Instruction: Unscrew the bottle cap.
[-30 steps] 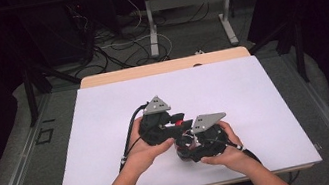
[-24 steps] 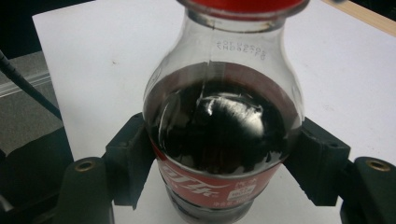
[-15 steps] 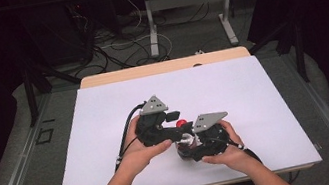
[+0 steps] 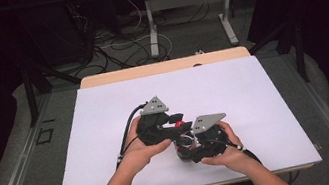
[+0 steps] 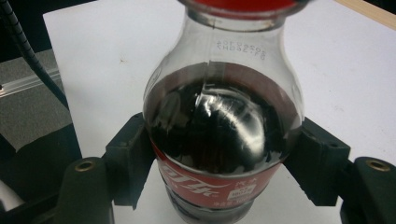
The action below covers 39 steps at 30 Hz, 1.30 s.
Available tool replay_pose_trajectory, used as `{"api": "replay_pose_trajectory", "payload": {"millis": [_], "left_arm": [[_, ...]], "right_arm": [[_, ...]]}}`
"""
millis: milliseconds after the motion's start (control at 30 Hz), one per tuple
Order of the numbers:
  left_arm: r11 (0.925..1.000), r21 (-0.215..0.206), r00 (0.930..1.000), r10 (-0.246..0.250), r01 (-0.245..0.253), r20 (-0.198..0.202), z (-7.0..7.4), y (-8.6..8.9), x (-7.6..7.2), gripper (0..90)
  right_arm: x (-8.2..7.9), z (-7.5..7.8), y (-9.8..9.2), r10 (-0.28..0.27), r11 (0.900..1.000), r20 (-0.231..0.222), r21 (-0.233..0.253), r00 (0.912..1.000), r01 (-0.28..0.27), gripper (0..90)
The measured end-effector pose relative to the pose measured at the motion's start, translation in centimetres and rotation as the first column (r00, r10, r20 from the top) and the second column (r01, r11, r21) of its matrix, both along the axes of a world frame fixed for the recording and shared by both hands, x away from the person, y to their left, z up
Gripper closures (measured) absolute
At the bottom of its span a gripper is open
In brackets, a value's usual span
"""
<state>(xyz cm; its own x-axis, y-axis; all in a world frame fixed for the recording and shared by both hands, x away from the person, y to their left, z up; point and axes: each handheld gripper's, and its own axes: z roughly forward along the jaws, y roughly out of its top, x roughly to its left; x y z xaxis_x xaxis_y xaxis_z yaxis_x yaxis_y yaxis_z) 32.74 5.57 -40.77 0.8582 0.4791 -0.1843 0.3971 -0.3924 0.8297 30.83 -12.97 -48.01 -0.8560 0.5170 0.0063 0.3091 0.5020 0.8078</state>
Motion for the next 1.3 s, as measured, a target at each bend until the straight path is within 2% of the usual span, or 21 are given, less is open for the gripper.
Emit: {"api": "replay_pose_trajectory", "payload": {"millis": [33,67,100,167,200,233,333,400,467,567,667,700,767,800,933,1033,1100,1167,1300], "left_arm": [[0.9997,-0.007,0.9996,0.025,-0.025,-0.009,-0.1,-0.3,-0.1,59.3],[0.9994,0.014,0.9994,0.033,-0.033,-0.013,0.0,-0.4,-0.1,60.8],[0.9994,0.014,0.9994,0.033,-0.033,-0.013,0.0,-0.4,-0.1,60.9],[0.9949,0.029,0.9953,0.096,-0.096,-0.006,0.1,-1.0,-0.5,61.2],[0.9949,0.029,0.9953,0.096,-0.096,-0.006,0.1,-1.0,-0.5,61.3],[0.9922,0.041,0.9931,0.117,-0.117,0.003,0.2,-1.2,-0.5,61.4],[0.9893,0.037,0.99,0.141,-0.141,0.007,0.4,-1.3,-0.7,61.5],[0.9884,0.033,0.9889,0.148,-0.148,-0.005,0.4,-1.4,-0.8,61.4],[0.9893,0.03,0.9897,0.143,-0.143,-0.004,0.5,-1.3,-0.7,60.7],[0.99,0.017,0.9898,0.14,-0.14,-0.027,0.7,-1.0,-0.7,54.5],[0.9916,0.003,0.9913,0.13,-0.13,-0.023,1.0,-0.6,-0.6,50.5],[0.9936,-0.007,0.9931,0.112,-0.112,-0.035,1.2,-0.3,-0.7,50.0],[0.998,-0.006,0.9977,0.062,-0.063,-0.028,1.4,0.1,-0.6,48.5],[0.998,-0.006,0.9977,0.062,-0.063,-0.028,1.4,0.1,-0.6,48.3],[1.0,-0.007,0.9995,-0.007,0.006,-0.032,1.1,0.5,-0.1,47.8],[0.9985,-0.009,0.9977,-0.054,0.053,-0.041,0.7,0.5,0.3,48.8],[0.9983,-0.004,0.9971,-0.059,0.058,-0.048,0.4,0.6,0.4,54.6],[0.9977,-0.016,0.9963,-0.067,0.066,-0.055,0.3,0.6,0.4,59.6],[0.9995,0.002,0.999,-0.031,0.032,-0.033,0.2,0.3,0.1,60.4]], "right_arm": [[0.0,0.0,0.0,-0.001,1.0,0.009,0.0,1.0,0.001,29.8],[0.1,-0.1,0.0,0.007,1.0,0.005,-0.003,1.0,-0.007,29.8],[0.0,-0.1,0.1,-0.015,1.0,0.003,-0.004,0.9999,0.015,29.8],[0.1,-0.2,0.0,-0.023,1.0,0.004,0.0,0.9997,0.023,29.8],[0.1,-0.2,0.0,-0.022,1.0,0.002,0.004,0.9998,0.022,29.8],[0.1,-0.2,0.0,-0.023,1.0,0.003,0.002,0.9997,0.023,29.8],[0.1,-0.1,0.0,-0.032,1.0,0.01,0.002,0.9995,0.032,29.8],[0.0,-0.1,-0.1,-0.031,0.999,0.009,0.009,0.9995,0.031,29.8],[0.1,0.0,-0.2,-0.018,1.0,0.015,0.004,0.9997,0.018,29.8],[0.0,0.1,-0.2,-0.031,0.999,0.009,0.012,0.9995,0.03,29.8],[0.0,0.1,-0.2,-0.022,1.0,0.003,0.005,0.9998,0.022,29.8],[0.0,0.1,-0.2,-0.025,1.0,0.015,0.011,0.9996,0.025,29.8],[0.0,0.1,-0.2,-0.028,0.999,0.012,0.016,0.9995,0.028,29.8],[0.0,0.1,-0.2,-0.02,1.0,0.014,0.016,0.9997,0.02,29.8],[-0.1,0.2,-0.2,-0.003,1.0,0.005,0.018,1.0,0.003,29.8],[-0.1,0.2,-0.1,0.006,1.0,0.021,0.024,0.9998,-0.006,29.8],[-0.2,0.2,-0.1,0.005,1.0,0.021,0.027,0.9998,-0.006,29.8],[-0.2,0.2,-0.1,0.017,1.0,0.015,0.018,0.9998,-0.017,29.8],[-0.1,0.0,0.0,-0.001,1.0,0.016,0.017,0.9999,0.001,29.8]]}}
